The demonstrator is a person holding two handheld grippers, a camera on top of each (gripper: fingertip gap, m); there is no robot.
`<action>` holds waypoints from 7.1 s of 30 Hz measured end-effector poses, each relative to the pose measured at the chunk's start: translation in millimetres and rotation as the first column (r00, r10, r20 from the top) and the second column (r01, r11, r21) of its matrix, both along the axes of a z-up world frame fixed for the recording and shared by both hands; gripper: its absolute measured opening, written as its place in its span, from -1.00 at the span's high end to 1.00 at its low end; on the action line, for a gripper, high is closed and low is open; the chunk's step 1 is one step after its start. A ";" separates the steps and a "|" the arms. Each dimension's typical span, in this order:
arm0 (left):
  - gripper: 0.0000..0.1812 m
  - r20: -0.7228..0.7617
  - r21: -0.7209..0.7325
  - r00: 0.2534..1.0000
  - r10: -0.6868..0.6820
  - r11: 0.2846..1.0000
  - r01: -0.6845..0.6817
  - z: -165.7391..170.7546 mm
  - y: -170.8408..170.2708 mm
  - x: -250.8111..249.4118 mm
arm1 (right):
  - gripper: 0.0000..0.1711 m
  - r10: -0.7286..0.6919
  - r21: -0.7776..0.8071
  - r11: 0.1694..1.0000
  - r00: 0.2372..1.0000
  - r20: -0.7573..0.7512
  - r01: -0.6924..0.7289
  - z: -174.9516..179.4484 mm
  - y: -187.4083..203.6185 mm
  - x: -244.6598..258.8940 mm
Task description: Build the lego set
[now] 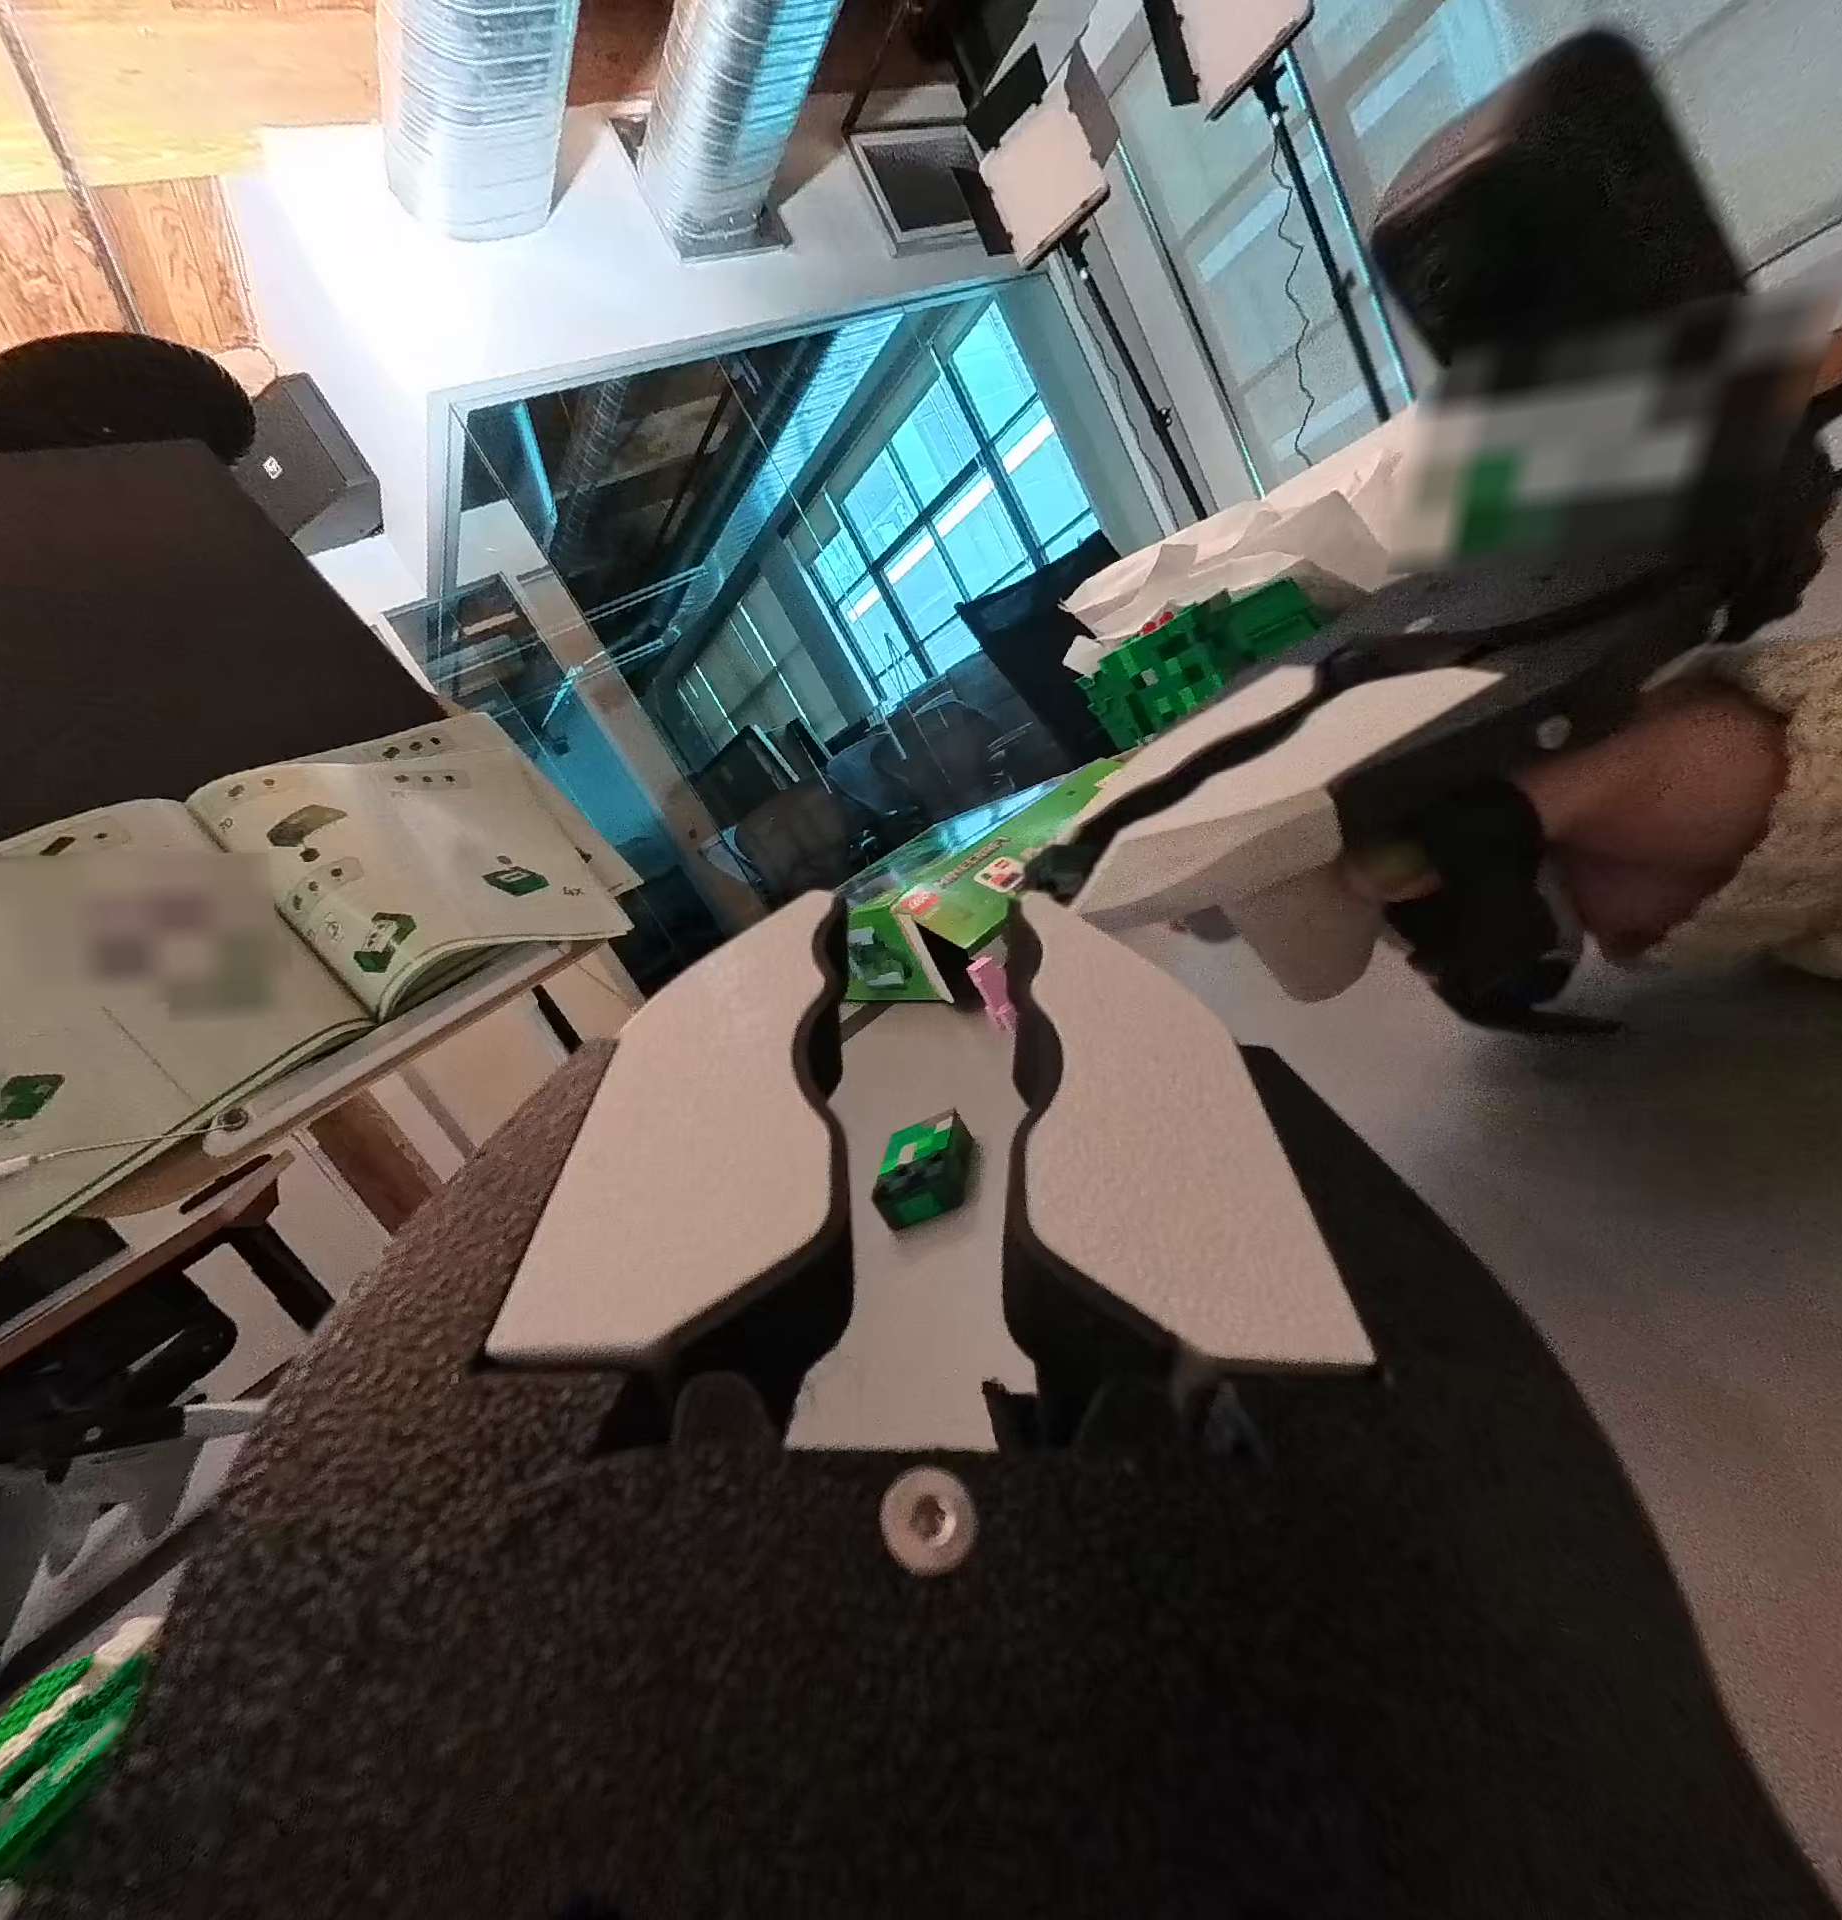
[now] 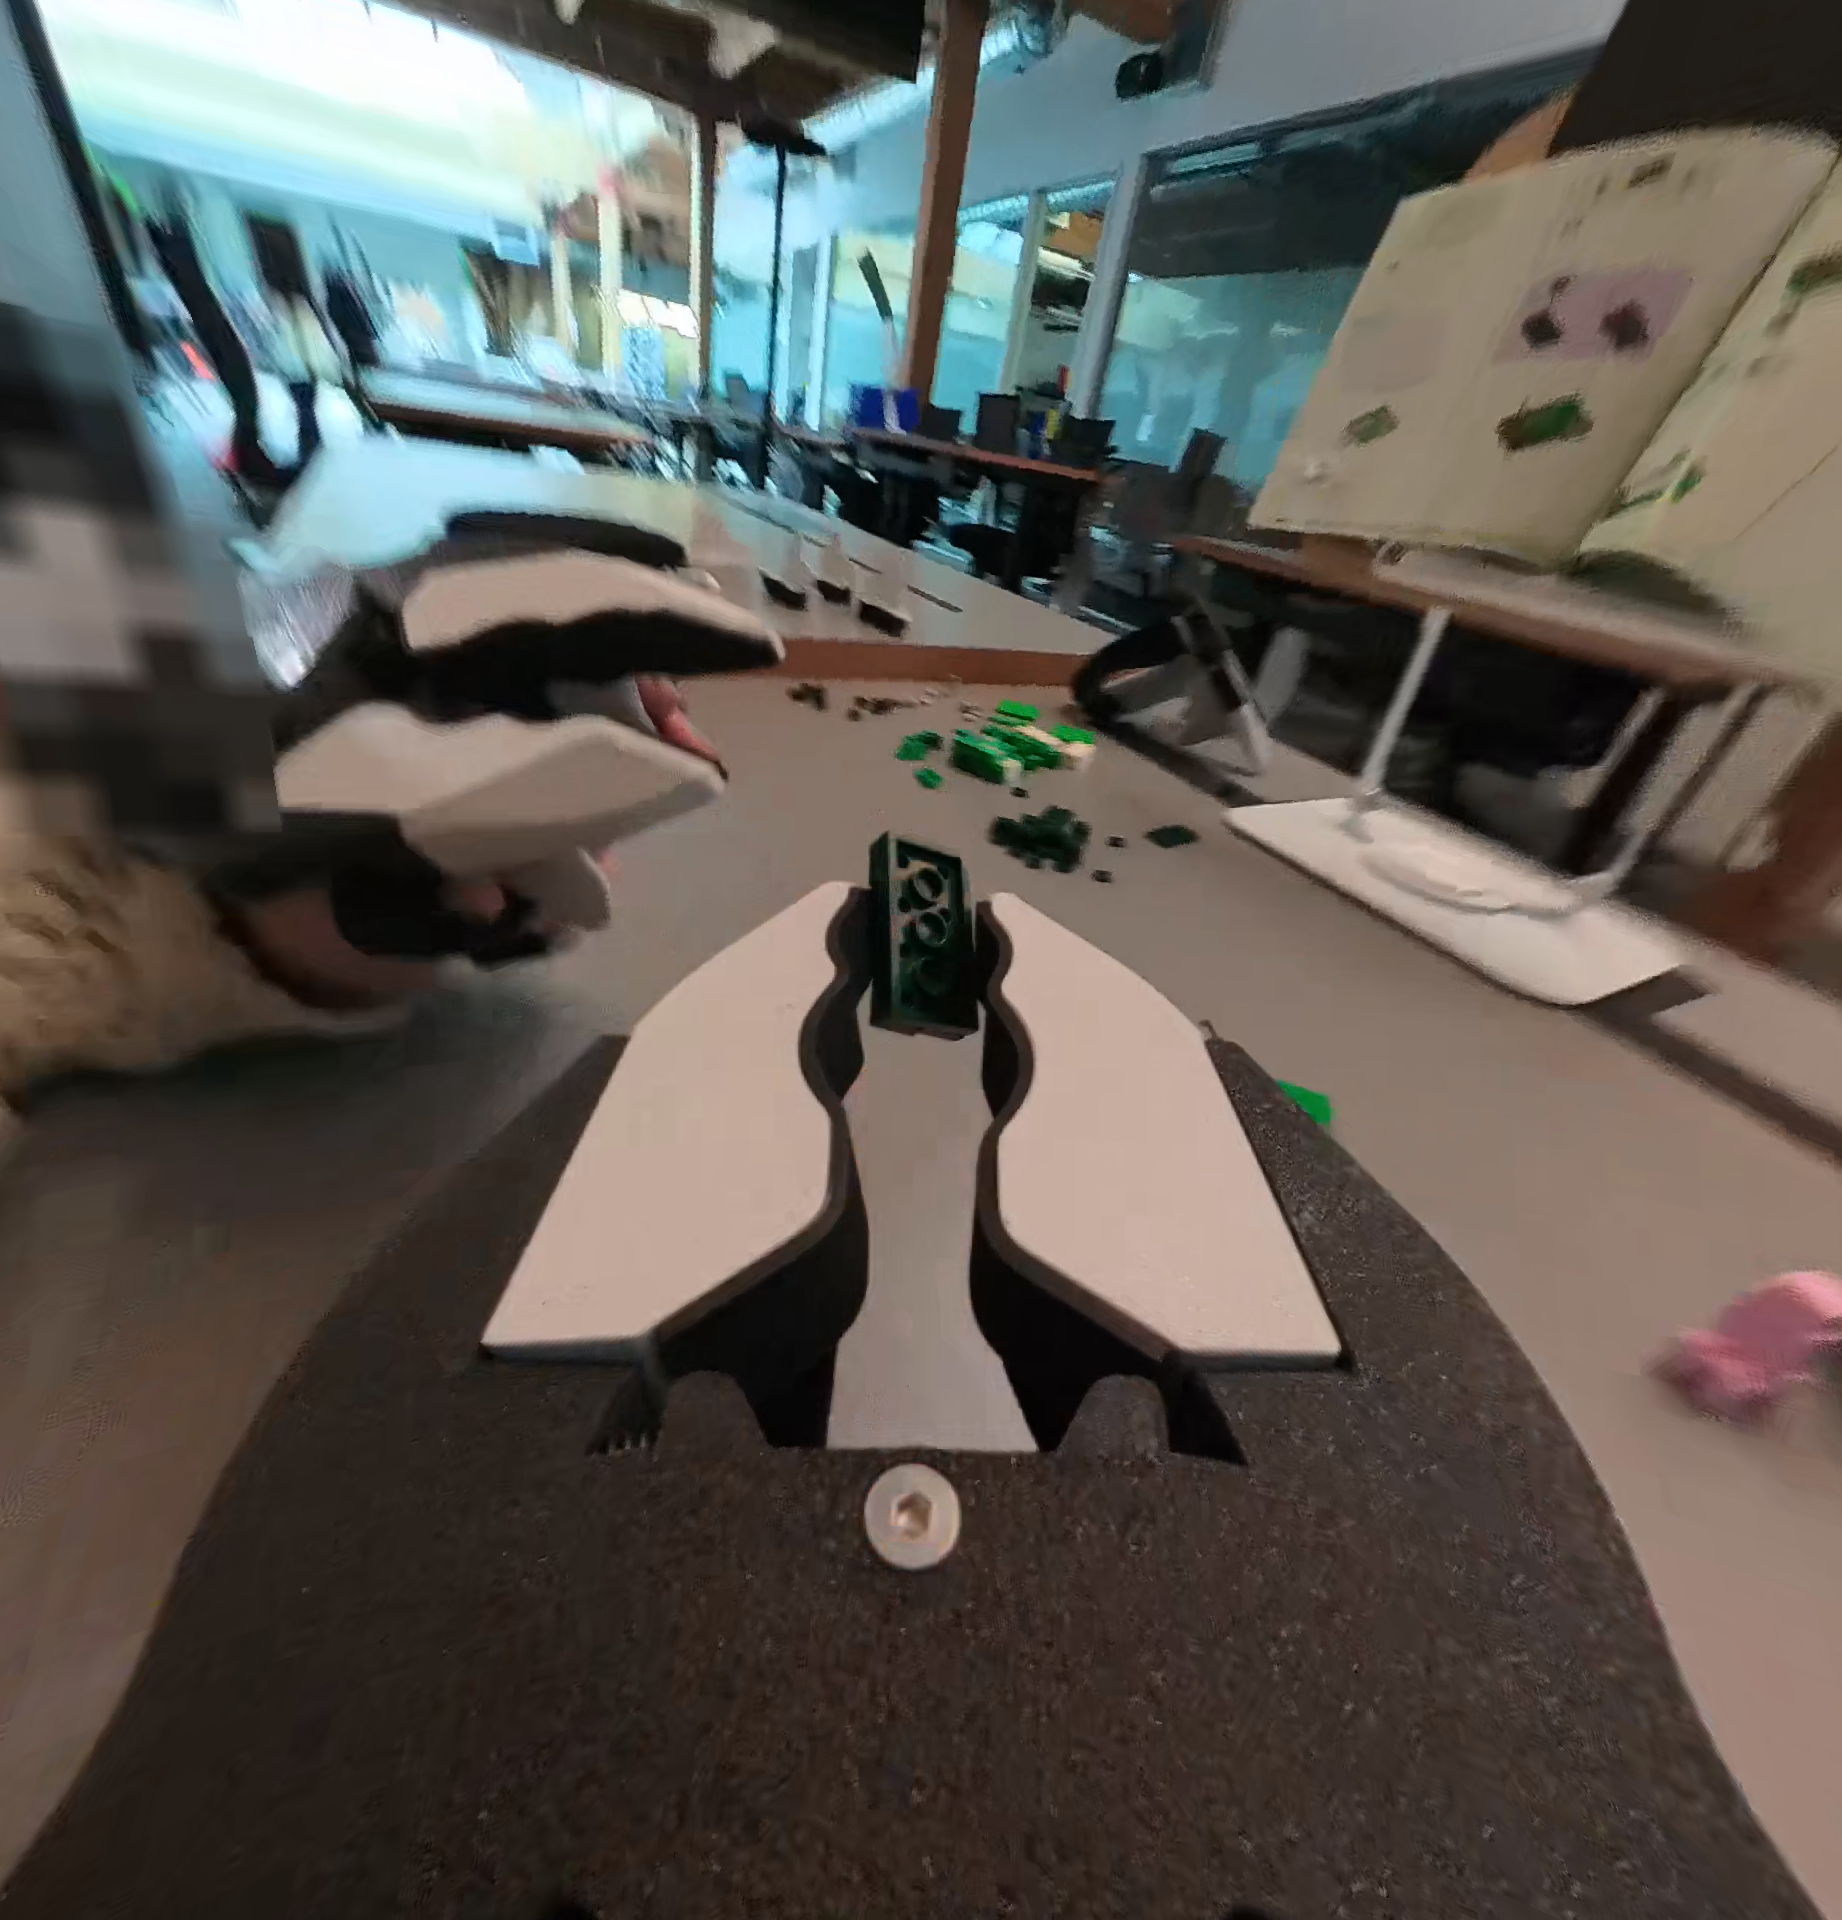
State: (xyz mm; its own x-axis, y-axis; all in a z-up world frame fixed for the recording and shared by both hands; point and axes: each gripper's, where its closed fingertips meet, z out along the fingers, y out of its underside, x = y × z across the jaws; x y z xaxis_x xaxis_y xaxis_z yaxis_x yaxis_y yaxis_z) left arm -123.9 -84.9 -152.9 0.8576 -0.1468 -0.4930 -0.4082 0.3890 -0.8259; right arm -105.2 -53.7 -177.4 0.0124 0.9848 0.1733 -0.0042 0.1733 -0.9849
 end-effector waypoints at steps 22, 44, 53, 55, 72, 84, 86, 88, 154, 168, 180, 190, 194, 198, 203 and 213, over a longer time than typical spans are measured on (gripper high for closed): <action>0.34 -0.322 -0.556 0.929 0.180 0.758 -0.340 -50.9 60.8 -281.6 | 0.79 -0.196 0.313 0.939 0.968 0.156 0.140 -36.5 10.5 -12.3; 0.51 -0.356 -0.883 0.933 -0.053 0.347 -0.317 -126.3 94.4 -369.3 | 0.79 -0.153 0.201 0.971 0.983 0.101 0.131 -26.7 20.2 -13.5; 0.61 -0.432 -0.876 0.893 -0.125 0.295 -0.382 -126.8 100.1 -364.5 | 0.79 -0.153 0.183 0.973 0.986 0.065 0.139 -22.0 22.5 -12.8; 0.62 -0.469 -0.845 0.875 -0.119 0.349 -0.405 -118.4 104.2 -356.3 | 0.79 -0.150 0.178 0.974 0.988 0.042 0.140 -19.2 22.8 -12.2; 0.62 -0.317 -0.178 0.919 0.236 0.937 -0.302 -42.0 117.0 -115.5 | 0.79 -0.229 0.065 0.969 0.966 -0.122 0.239 1.3 104.2 -48.5; 0.62 -0.357 -0.111 0.916 0.184 0.965 -0.237 -44.4 117.1 -105.8 | 0.79 -0.219 0.084 0.970 0.968 -0.122 0.230 0.8 103.0 -52.9; 0.62 -0.384 -0.101 0.910 0.155 0.973 -0.208 -45.6 112.7 -97.1 | 0.79 -0.212 0.123 0.967 0.972 -0.104 0.224 -1.9 99.4 -55.8; 0.62 -0.422 -0.091 0.897 0.129 0.979 -0.183 -47.5 108.7 -88.6 | 0.79 -0.197 0.175 0.962 0.976 -0.087 0.210 -4.4 93.8 -57.6; 0.35 -0.480 -0.169 0.877 -0.018 0.983 -0.073 -63.5 93.2 -53.9 | 0.87 0.273 -0.633 0.755 0.960 0.067 -0.170 -28.0 62.6 -63.3; 0.60 -0.445 -0.132 0.893 0.066 0.982 -0.138 -54.5 98.5 -66.3 | 0.70 0.150 -0.384 0.921 0.972 0.182 -0.070 -26.3 83.5 -35.7; 0.60 -0.432 -0.184 0.902 0.004 0.979 -0.092 -61.0 95.0 -62.0 | 0.69 0.424 -0.288 0.905 0.729 0.537 -0.314 -79.0 45.7 4.0; 0.60 -0.435 -0.245 0.900 -0.005 0.963 -0.113 -69.6 97.2 -65.0 | 0.44 0.092 -0.159 0.987 0.751 0.654 0.017 -95.4 73.3 -22.2; 0.59 -0.450 -0.243 0.893 -0.004 0.963 -0.118 -71.1 96.5 -65.2 | 0.38 0.007 -0.070 0.996 0.733 0.680 0.056 -96.4 68.1 -28.6; 0.60 -0.464 -0.250 0.886 -0.013 0.961 -0.117 -74.0 95.7 -64.3 | 0.47 -0.115 0.066 0.993 0.672 0.732 0.098 -104.0 82.0 -20.3; 0.60 -0.467 -0.254 0.884 -0.013 0.960 -0.120 -74.7 94.8 -65.6 | 0.55 -0.026 -0.051 0.995 0.706 0.708 0.087 -99.5 85.7 -12.6; 0.60 -0.469 -0.293 0.875 -0.119 0.956 -0.027 -80.9 86.1 -51.2 | 0.69 0.164 -0.135 0.986 0.725 0.669 -0.098 -105.1 89.0 -8.7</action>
State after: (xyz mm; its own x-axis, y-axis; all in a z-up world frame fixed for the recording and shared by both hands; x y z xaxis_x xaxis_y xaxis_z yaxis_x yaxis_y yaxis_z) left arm -175.1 1.2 -233.8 0.5161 -0.3751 -0.7700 -0.7666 0.1987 -0.6106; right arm -113.9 35.2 -282.5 -0.2055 0.9787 0.0021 0.6509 0.1383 -0.7464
